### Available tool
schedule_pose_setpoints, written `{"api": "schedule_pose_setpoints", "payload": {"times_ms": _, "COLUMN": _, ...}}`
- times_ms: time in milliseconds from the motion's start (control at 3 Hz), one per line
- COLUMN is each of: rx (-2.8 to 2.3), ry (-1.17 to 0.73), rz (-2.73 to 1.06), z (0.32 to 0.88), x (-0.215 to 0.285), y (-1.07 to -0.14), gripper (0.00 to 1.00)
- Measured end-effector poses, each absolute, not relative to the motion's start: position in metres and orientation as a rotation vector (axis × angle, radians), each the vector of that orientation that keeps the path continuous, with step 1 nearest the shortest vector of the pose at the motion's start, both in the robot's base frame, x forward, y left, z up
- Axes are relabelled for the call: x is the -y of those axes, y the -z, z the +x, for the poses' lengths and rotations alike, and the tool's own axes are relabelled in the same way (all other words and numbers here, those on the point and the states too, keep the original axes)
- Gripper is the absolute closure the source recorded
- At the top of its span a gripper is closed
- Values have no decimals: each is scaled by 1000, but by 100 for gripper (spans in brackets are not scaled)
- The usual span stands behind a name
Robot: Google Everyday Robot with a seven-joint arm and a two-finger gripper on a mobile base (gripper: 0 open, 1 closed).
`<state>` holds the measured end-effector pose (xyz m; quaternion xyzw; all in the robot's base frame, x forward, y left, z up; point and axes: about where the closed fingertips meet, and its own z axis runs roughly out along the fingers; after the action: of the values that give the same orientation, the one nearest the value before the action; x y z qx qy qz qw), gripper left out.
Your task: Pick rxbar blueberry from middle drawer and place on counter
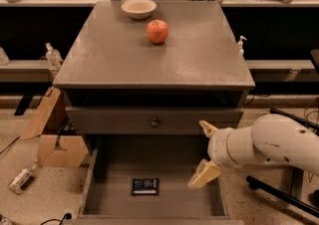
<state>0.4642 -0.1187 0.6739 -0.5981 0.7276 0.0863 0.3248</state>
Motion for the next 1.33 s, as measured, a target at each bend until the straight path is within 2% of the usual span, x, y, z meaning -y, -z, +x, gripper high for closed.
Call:
{"api": "schedule_pose_setpoints", "payload": {"times_ms": 333, "rx": -1894, "ry": -184, "rz": -1540, "z": 475, "x": 121, "y": -681, "gripper": 0}}
{"api": "schedule_pose_setpoints", "payload": {"times_ms": 1000, "rx": -1930, "ry": -387, "rz": -1623, "z": 447, "x": 71, "y": -578, "gripper": 0}}
{"api": "schedule_pose_setpoints", "payload": {"times_ms": 1333, "rx": -1905, "ry": -498, "rz": -1639, "z": 452, "x": 38, "y": -520, "gripper": 0}}
